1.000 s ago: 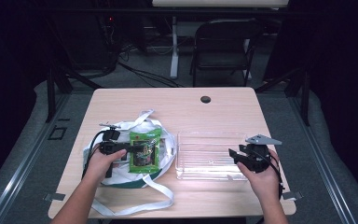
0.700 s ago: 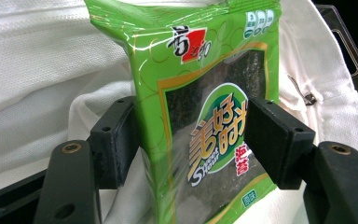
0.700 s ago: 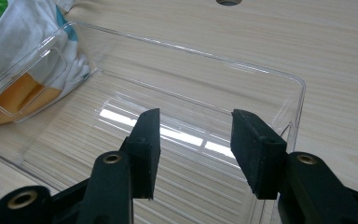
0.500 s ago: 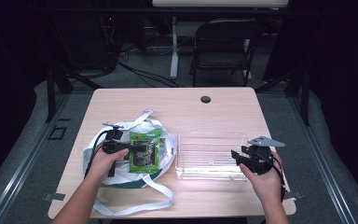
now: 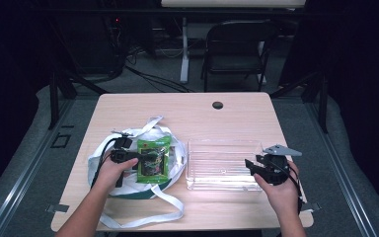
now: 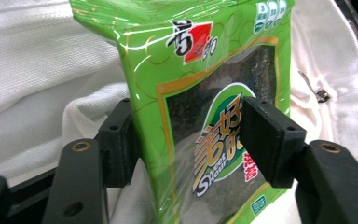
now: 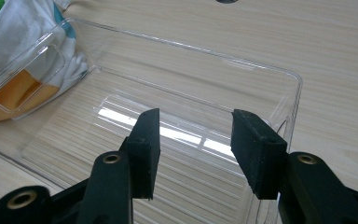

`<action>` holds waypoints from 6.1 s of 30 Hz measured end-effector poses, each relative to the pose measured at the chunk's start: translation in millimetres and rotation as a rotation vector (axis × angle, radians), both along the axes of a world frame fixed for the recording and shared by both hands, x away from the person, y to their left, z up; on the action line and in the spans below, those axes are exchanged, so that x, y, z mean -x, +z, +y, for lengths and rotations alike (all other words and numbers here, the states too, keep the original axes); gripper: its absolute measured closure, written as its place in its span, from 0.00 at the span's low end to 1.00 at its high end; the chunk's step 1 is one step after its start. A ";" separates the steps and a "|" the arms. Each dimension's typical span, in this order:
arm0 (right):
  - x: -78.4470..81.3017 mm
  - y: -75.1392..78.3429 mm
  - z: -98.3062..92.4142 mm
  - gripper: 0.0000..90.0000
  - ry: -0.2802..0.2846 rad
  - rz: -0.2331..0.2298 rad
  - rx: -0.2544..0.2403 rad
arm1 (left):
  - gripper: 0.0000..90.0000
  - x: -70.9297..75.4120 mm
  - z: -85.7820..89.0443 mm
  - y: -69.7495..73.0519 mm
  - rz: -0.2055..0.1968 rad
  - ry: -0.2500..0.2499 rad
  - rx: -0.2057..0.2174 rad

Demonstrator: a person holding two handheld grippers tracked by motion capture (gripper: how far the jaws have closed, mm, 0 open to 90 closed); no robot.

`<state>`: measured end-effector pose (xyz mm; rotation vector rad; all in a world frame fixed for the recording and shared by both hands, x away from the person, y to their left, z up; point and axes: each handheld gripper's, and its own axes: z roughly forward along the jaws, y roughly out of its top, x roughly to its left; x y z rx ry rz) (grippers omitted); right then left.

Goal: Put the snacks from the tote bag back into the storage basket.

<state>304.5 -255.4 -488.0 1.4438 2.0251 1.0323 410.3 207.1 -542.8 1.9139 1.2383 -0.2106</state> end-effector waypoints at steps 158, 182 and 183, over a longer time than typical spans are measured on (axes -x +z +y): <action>-23.9 59.6 81.8 0.72 0.590 -0.023 0.245 | 0.80 62.8 -15.7 102.9 -0.388 -0.215 0.175; -47.5 109.2 128.9 0.68 0.807 0.043 0.279 | 0.80 62.1 -20.1 99.3 -0.378 -0.229 0.182; -47.8 111.0 130.6 0.67 0.815 0.044 0.279 | 0.80 61.9 -20.2 99.1 -0.379 -0.232 0.180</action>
